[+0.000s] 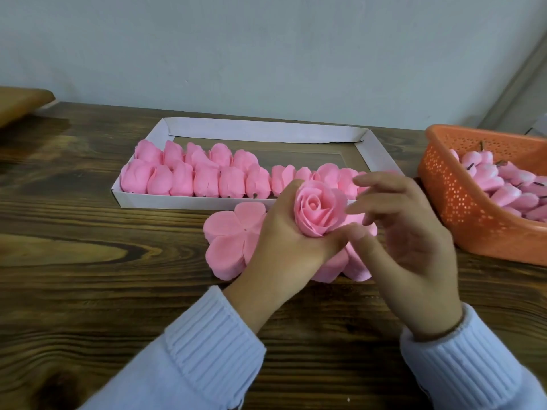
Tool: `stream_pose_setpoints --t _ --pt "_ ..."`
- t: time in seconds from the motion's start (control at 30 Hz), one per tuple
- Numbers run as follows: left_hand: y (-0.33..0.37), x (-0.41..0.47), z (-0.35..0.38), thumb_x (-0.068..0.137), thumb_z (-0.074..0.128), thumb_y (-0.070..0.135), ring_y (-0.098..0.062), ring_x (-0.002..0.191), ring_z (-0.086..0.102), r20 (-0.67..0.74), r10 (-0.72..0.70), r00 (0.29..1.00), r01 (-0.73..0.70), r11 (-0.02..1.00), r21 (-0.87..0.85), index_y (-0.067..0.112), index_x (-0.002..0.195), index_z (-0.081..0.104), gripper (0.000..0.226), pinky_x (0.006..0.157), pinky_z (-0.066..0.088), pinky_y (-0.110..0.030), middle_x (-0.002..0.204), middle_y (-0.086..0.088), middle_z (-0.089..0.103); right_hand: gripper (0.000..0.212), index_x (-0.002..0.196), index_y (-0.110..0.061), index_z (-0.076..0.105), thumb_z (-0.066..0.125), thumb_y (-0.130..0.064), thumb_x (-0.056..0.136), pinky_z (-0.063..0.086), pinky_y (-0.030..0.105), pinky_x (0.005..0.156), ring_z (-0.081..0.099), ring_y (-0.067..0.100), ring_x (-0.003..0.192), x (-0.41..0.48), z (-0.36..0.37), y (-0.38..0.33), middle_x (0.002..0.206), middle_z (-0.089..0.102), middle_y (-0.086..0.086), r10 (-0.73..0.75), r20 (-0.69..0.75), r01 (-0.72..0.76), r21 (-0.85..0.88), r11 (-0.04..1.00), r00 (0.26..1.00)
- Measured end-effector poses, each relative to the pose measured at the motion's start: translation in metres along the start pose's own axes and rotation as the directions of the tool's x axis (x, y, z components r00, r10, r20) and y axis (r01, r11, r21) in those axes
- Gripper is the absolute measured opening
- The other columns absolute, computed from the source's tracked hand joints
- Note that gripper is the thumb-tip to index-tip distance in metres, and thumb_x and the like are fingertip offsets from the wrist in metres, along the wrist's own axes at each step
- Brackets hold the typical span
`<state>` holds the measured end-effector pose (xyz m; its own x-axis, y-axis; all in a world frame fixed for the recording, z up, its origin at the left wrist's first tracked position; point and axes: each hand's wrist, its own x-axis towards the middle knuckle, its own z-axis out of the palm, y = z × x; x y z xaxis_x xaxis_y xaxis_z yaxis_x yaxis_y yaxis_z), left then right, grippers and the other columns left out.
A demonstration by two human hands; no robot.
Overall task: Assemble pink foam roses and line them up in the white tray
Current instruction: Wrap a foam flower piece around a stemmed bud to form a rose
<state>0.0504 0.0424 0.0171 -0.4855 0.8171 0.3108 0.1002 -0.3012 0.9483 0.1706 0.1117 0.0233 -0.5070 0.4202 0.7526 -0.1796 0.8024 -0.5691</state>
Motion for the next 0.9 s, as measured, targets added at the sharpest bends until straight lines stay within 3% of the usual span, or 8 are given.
stream_pose_setpoints --t 0.13,0.23,0.33,0.47,0.57,0.7,0.83,0.9 --pt "-0.0023 0.0003 0.0005 0.062 0.073 0.013 -0.026 0.087 0.067 0.020 -0.039 0.999 0.038 0.999 0.018 0.011 0.095 0.058 0.036 0.080 0.056 -0.050 0.087 -0.006 0.066 0.009 0.091 -0.018 0.062 0.059 -0.013 0.084 0.040 0.020 0.092 0.052 0.002 0.106 0.0000 0.0026 0.0011 0.115 0.056 0.010 0.000 0.049 0.007 -0.155 0.988 0.999" --pt "-0.0038 0.0003 0.0017 0.062 0.074 0.017 -0.022 0.084 0.067 0.008 -0.050 0.999 0.050 0.998 0.034 0.011 0.096 0.059 0.038 0.080 0.056 -0.049 0.085 -0.003 0.067 0.007 0.089 -0.018 0.061 0.057 -0.017 0.083 0.040 0.021 0.094 0.053 0.009 0.107 -0.0005 0.0031 0.0011 0.116 0.056 0.011 0.029 0.054 -0.019 -0.190 0.982 0.998" --pt "-0.0055 0.0006 0.0025 0.062 0.076 0.018 -0.025 0.083 0.066 -0.022 -0.054 0.998 0.055 0.998 0.016 0.013 0.095 0.060 0.037 0.079 0.056 -0.048 0.084 -0.004 0.067 0.011 0.086 -0.013 0.065 0.057 -0.019 0.083 0.040 0.022 0.093 0.055 0.017 0.107 -0.0007 0.0035 0.0008 0.110 0.057 0.010 0.036 0.047 -0.025 -0.227 0.974 0.998" --pt "-0.0067 0.0021 0.0020 0.061 0.073 0.011 -0.017 0.081 0.062 -0.047 -0.049 0.998 0.048 0.998 -0.030 0.020 0.088 0.056 0.034 0.082 0.056 -0.051 0.079 0.004 0.062 0.009 0.084 -0.011 0.064 0.058 -0.017 0.083 0.038 0.015 0.082 0.053 0.003 0.094 -0.0011 0.0060 -0.0005 0.089 0.056 0.001 0.015 0.046 -0.005 -0.222 0.975 0.999" --pt "-0.0073 0.0030 0.0014 0.059 0.073 0.009 -0.015 0.082 0.063 -0.053 -0.021 0.998 0.020 0.999 -0.025 0.019 0.091 0.056 0.038 0.080 0.056 -0.051 0.080 0.007 0.063 0.008 0.084 -0.009 0.064 0.058 -0.015 0.085 0.040 0.018 0.079 0.056 0.006 0.086 -0.0023 0.0069 0.0003 0.083 0.060 -0.002 0.011 0.064 0.001 -0.183 0.983 0.998" --pt "-0.0080 0.0031 -0.0001 0.051 0.071 0.026 -0.006 0.075 0.062 -0.036 0.006 0.999 -0.005 1.000 0.014 0.023 0.089 0.056 0.041 0.072 0.058 -0.035 0.074 0.015 0.062 0.009 0.089 -0.011 0.066 0.059 -0.016 0.085 0.046 0.028 0.076 0.061 0.015 0.084 -0.0038 0.0065 0.0019 0.086 0.064 -0.003 0.033 0.074 -0.025 -0.115 0.993 0.997" --pt "-0.0079 0.0031 0.0018 0.049 0.067 0.034 -0.014 0.078 0.062 -0.038 0.000 0.999 -0.001 1.000 -0.003 0.023 0.086 0.060 0.039 0.081 0.055 -0.053 0.074 0.010 0.063 0.009 0.092 -0.012 0.066 0.061 -0.017 0.086 0.048 0.034 0.075 0.061 0.020 0.083 -0.0030 0.0046 0.0024 0.086 0.064 -0.003 0.018 0.109 -0.010 -0.071 0.997 0.994" --pt "-0.0085 0.0036 0.0037 0.048 0.068 0.033 -0.016 0.079 0.063 -0.039 -0.021 0.999 0.019 0.999 -0.040 0.025 0.084 0.063 0.037 0.084 0.055 -0.054 0.074 0.008 0.065 0.008 0.092 -0.012 0.066 0.062 -0.016 0.084 0.047 0.033 0.076 0.060 0.018 0.083 -0.0022 0.0039 0.0020 0.086 0.064 -0.002 -0.001 0.121 0.010 -0.078 0.997 0.993"
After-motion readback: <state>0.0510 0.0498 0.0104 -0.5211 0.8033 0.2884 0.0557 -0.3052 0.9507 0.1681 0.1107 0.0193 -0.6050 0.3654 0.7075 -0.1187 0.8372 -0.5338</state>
